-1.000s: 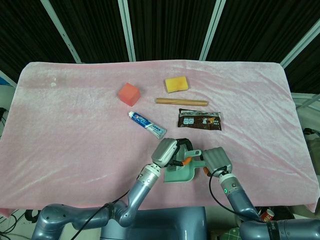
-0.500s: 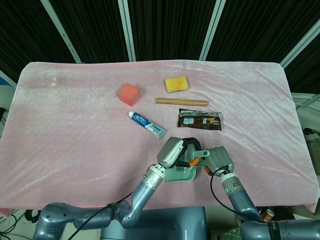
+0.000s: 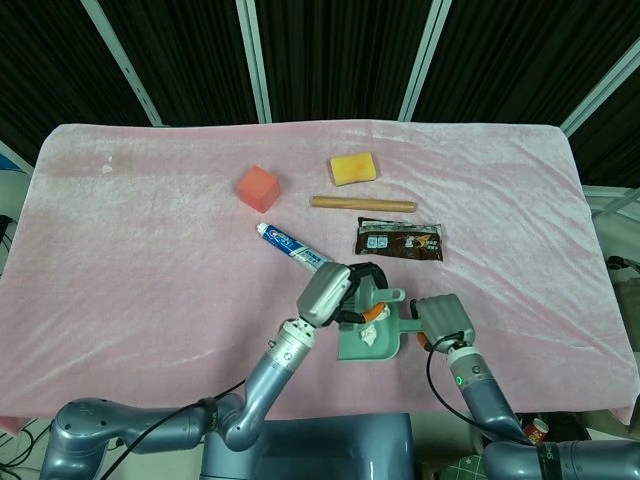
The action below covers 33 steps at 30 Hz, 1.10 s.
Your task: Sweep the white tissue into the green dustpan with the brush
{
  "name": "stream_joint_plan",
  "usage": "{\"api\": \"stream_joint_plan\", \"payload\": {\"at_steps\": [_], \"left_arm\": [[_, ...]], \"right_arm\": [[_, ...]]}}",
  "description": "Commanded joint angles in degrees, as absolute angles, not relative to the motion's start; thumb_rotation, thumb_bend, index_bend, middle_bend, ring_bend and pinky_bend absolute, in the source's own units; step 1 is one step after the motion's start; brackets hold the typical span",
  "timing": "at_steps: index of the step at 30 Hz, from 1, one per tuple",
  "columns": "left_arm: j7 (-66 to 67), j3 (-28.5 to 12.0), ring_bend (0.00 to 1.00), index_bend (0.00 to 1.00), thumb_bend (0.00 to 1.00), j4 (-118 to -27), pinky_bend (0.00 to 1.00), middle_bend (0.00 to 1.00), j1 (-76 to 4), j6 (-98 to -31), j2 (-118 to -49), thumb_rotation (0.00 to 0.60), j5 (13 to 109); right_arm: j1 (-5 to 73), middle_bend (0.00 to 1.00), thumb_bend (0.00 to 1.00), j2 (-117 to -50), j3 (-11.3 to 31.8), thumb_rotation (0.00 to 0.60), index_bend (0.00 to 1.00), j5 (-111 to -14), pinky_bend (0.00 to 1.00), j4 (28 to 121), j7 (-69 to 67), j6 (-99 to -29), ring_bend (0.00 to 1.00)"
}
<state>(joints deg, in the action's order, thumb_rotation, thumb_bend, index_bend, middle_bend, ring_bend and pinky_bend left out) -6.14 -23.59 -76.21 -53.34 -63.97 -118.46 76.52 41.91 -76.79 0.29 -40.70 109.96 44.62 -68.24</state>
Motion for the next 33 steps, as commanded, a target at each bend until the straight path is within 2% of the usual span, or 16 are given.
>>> {"api": "stream_joint_plan", "payload": {"at_steps": [1,6,16,20,22,27,33], "left_arm": [[-5.88,-23.25,0.91,0.56,0.39,-76.94,1.0,0.57,-52.69,-64.13,-117.36,0.6,76.31],[-5.83,-22.67,0.91,0.56,0.39,-77.77,1.0,0.57,-51.52,-64.54,-115.72,0.6,75.85],[-4.5,-21.97,0.91,0.55,0.38,-79.26,1.0,0.56,-50.13,-65.06,-113.69,0.6,74.76],[-3.37,-21.17,0.91,0.55,0.38,-80.16,1.0,0.56,-49.34,-65.15,-112.1,0.6,74.69],[-2.16,-20.87,0.91,0.55,0.38,-80.49,1.0,0.56,-49.22,-64.9,-110.82,0.6,74.92],[6.7,-16.85,0.91,0.55,0.38,-82.55,1.0,0.56,-47.25,-63.03,-103.9,0.6,74.53],[20.13,-14.3,0.91,0.55,0.38,-88.78,1.0,0.56,-44.77,-59.94,-95.63,0.6,65.71]], "right_arm": [[41.83,0.53,0.39,-76.83,0.31,0.6,0.62,-40.58,0.95,109.82,44.71,-68.31,0.87],[41.68,0.42,0.3,-77.27,0.12,0.6,0.49,-40.61,0.95,109.86,45.75,-69.14,0.87],[41.01,0.26,0.24,-77.89,-0.16,0.6,0.26,-39.31,0.94,110.61,47.2,-70.65,0.86],[40.69,0.14,0.21,-77.79,-0.38,0.6,0.09,-39.21,0.92,110.91,47.73,-71.32,0.86],[40.59,0.12,0.2,-77.54,-0.51,0.6,0.07,-39.27,0.92,111.1,48.15,-71.7,0.86],[39.84,0.12,0.2,-76.41,-0.35,0.6,0.07,-40.37,0.92,111.66,47.2,-72.36,0.86],[39.3,0.12,0.21,-75.31,-0.26,0.6,0.07,-41.38,0.92,112.16,46.24,-72.05,0.86]]}}
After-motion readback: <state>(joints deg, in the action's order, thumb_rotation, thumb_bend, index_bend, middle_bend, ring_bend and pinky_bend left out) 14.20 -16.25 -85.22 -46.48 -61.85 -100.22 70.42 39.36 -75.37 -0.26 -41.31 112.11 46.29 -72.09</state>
